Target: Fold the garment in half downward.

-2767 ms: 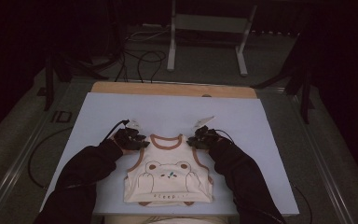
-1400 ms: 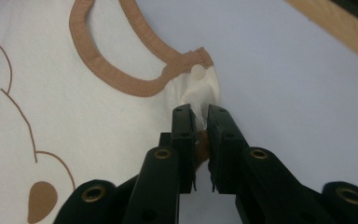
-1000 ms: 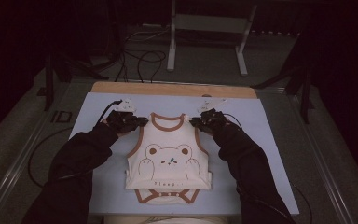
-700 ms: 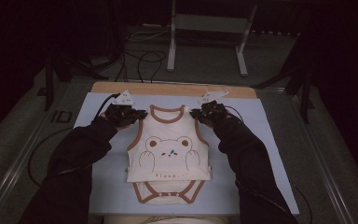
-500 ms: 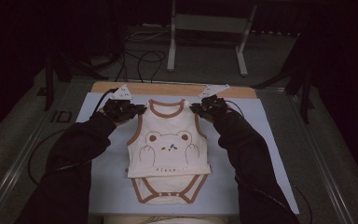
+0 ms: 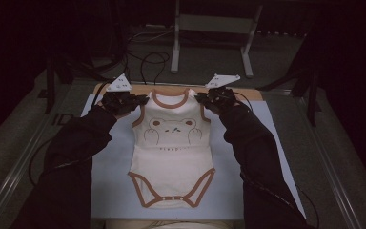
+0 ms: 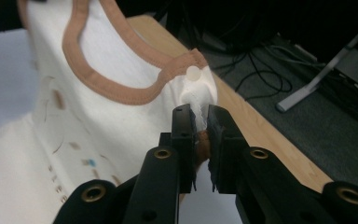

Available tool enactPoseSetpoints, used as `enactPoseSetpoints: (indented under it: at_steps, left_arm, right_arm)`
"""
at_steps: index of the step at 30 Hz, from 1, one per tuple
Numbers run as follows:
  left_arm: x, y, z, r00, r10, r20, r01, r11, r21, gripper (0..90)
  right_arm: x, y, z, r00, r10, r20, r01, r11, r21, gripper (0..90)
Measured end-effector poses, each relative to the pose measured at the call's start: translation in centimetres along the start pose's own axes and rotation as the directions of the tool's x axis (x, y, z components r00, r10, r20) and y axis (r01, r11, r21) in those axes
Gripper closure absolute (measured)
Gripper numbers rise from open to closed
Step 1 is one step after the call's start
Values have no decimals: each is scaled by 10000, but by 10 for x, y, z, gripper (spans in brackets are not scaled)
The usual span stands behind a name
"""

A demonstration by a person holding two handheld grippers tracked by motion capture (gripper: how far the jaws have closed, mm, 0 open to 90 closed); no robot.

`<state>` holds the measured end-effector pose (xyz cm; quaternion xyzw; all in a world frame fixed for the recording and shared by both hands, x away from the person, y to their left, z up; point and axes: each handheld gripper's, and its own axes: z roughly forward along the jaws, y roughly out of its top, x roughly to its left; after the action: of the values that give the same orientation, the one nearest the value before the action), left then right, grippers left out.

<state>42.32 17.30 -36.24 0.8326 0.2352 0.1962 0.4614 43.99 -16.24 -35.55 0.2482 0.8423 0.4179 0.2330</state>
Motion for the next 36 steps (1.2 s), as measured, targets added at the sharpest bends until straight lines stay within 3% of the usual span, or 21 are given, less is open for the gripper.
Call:
enactPoseSetpoints:
  at_steps: [22, 36]
  left_arm:
    - [-18, -21, -11, 9998, -58, 189, 62, 9997, -219, 872]
    - [-42, -33, -22, 9986, 144, 513, -131, 9996, -255, 873]
  right_arm:
    - [24, -23, -9, 9997, -166, -181, 160, 9993, -328, 819]
    - [53, -43, -26, 9976, -476, -504, 457, 9983, -374, 819]
